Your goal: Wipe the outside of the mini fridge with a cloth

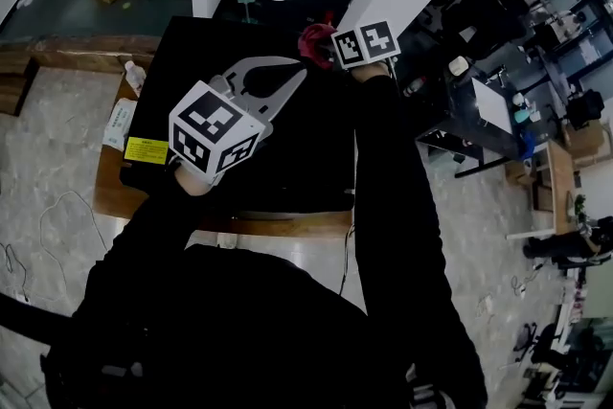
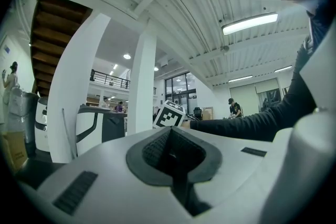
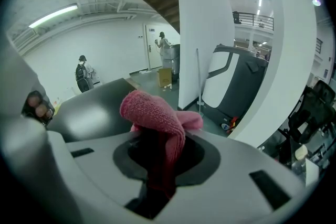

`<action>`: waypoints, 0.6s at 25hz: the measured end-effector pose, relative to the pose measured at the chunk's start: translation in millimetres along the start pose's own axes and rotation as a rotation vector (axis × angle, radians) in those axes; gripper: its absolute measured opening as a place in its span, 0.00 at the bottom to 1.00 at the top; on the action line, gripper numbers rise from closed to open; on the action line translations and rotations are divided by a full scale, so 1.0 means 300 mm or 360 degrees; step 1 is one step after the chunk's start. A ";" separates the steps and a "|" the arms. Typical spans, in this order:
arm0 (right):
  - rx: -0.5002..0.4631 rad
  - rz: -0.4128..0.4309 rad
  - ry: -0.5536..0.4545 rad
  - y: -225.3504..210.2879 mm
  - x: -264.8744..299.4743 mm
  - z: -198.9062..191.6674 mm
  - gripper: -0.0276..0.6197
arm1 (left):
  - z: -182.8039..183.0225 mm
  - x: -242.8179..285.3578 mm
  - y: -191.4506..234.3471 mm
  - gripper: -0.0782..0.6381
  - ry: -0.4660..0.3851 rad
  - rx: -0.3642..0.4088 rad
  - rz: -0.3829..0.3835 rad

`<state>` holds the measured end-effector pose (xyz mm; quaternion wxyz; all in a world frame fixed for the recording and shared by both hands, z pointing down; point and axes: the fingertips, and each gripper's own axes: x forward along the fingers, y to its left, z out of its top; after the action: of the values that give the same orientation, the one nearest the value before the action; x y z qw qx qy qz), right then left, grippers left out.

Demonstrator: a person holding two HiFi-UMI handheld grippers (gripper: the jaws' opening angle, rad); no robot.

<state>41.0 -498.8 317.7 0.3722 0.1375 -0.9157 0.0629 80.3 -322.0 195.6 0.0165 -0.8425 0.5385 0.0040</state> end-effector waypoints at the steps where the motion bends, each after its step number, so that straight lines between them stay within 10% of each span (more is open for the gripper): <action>1: -0.0009 0.0018 -0.0002 0.015 -0.012 -0.013 0.16 | -0.003 -0.003 -0.014 0.11 0.0004 -0.0014 0.0015; 15: -0.0181 0.0196 -0.0005 0.333 -0.277 -0.247 0.16 | 0.000 -0.115 -0.330 0.11 0.0038 0.0008 0.0192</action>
<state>117.2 -370.5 311.3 0.3734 0.0595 -0.9252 0.0333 155.6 -249.3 198.7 0.0119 -0.8084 0.5885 -0.0065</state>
